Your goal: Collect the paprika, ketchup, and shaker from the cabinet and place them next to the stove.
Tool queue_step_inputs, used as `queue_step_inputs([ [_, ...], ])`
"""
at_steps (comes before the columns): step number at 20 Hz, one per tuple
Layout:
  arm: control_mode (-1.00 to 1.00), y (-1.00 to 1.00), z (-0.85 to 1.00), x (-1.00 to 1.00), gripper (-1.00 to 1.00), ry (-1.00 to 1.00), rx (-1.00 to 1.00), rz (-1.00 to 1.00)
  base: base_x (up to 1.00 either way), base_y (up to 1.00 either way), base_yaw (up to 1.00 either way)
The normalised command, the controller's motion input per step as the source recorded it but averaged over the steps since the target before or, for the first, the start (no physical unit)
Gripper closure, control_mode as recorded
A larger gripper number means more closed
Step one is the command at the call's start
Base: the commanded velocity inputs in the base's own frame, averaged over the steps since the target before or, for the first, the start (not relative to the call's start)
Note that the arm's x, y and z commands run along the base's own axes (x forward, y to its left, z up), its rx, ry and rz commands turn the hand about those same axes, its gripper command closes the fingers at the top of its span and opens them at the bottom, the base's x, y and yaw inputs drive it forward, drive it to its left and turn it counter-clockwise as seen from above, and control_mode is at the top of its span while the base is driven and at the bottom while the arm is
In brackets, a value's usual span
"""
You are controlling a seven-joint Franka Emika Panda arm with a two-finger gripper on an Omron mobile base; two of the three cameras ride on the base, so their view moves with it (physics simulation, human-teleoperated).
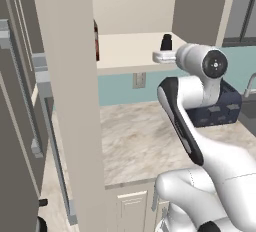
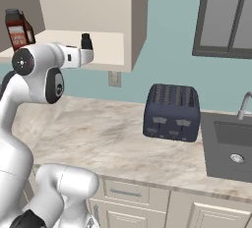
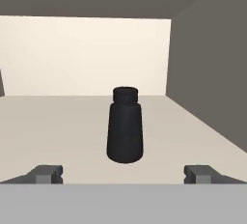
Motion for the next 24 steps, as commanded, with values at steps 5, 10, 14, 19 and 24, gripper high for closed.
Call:
queue_step_inputs([
  [5, -1.0, 0.0, 0.0, 0.24, -1.0, 0.0, 0.01, 0.0, 0.0, 0.0, 0.0],
  [10, -1.0, 0.0, 0.0, 0.25, -1.0, 0.0, 0.0, 0.0, 0.0, 0.0, 0.0],
  [14, -1.0, 0.0, 0.0, 0.2, -1.0, 0.0, 0.0, 0.0, 0.0, 0.0, 0.0],
  [19, -1.0, 0.0, 0.0, 0.17, -1.0, 0.0, 0.0, 0.0, 0.0, 0.0, 0.0],
  [24, -1.0, 0.0, 0.0, 0.2, -1.0, 0.0, 0.0, 0.0, 0.0, 0.0, 0.0],
])
